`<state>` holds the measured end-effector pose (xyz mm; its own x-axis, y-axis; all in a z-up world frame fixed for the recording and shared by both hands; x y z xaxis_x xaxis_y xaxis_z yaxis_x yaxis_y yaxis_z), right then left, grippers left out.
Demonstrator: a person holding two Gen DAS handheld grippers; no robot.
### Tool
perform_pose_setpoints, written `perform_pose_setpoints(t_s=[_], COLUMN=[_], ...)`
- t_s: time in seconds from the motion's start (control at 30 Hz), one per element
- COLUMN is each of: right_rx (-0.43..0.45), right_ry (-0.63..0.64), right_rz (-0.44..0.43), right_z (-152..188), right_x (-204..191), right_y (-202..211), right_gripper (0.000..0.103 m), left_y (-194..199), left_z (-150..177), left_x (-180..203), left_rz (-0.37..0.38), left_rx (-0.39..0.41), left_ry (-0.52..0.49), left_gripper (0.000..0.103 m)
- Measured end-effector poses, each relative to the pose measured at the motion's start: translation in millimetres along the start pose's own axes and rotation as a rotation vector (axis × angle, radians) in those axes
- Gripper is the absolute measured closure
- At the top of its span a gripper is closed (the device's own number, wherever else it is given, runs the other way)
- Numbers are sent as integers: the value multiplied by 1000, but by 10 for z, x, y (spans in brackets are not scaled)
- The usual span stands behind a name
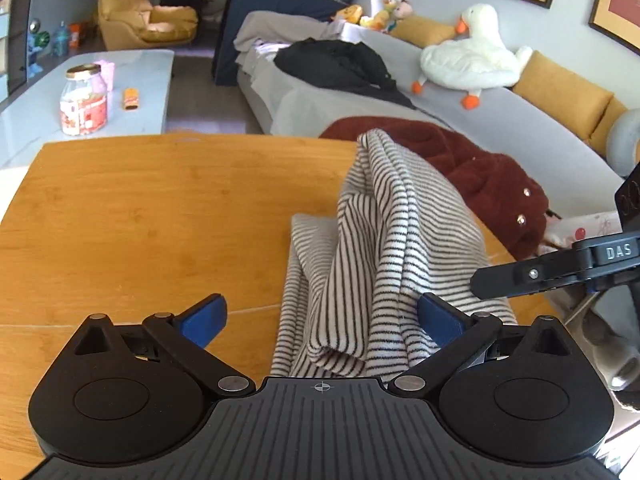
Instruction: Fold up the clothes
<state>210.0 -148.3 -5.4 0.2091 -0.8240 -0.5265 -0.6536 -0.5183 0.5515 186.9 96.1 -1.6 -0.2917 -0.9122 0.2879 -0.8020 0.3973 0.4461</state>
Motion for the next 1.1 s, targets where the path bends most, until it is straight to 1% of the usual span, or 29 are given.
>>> perform_pose_setpoints(t_s=[0.1,0.17,0.23,0.37,0.43,0.5,0.53,0.57,0.67,0.7,0.8,0.87,0.93,1.0,1.1], right_rx=[11,19,33,58,80,112,124,137,134,125,111,107,102,86,75], right_ry=[14,24,44,114,176,248,270,291,287,277,266,264,259,259,301], right_rz=[-10,-16,-15,-5,2,16,22,29,27,19,13,16,15,8,20], right_z=[-22,-36,-57,-126,-181,-241,-263,-286,-303,-289,-249,-247,-262,-280,-302], right_x=[15,26,10,-67,-122,-193,-221,-250,-285,-281,-242,-191,-151,-141,-170], right_y=[-41,-68,-113,-230,-267,-280,-274,-268,-253,-245,-204,-183,-176,-200,-289], right_gripper=[20,20,20,20,20,20,20,20,19,18,18,18,17,17,16], left_y=[-33,-10,20,55,82,154,190,226,319,295,165,91,44,18,-17], left_z=[72,100,122,236,248,214,197,180,129,125,166,208,247,276,318], left_x=[-8,20,50,95,89,75,68,61,40,33,29,45,104,215,375], left_rz=[55,88,110,115,119,91,77,62,15,-7,-2,19,58,83,110], left_rx=[-16,-14,-11,1,7,31,43,55,88,82,29,7,-6,-8,-11], left_ry=[46,52,62,85,104,93,88,82,63,55,78,99,126,117,102], left_gripper=[1,16,20,18,17,16,13,8,4,3,2,3,3,3,2])
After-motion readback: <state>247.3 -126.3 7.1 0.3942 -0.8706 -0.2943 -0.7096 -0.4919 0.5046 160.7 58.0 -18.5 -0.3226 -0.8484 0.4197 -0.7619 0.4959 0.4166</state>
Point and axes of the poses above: each gripper's, at about its wrist camera, not at the fingertips, and y roughly against the way its jaws point, x to its right, z to its underside, the point moved 3 cm from there along -y, roughly the way its jaws point, and after that the axes turned 14 degrees about x, right-handed, at the moved point
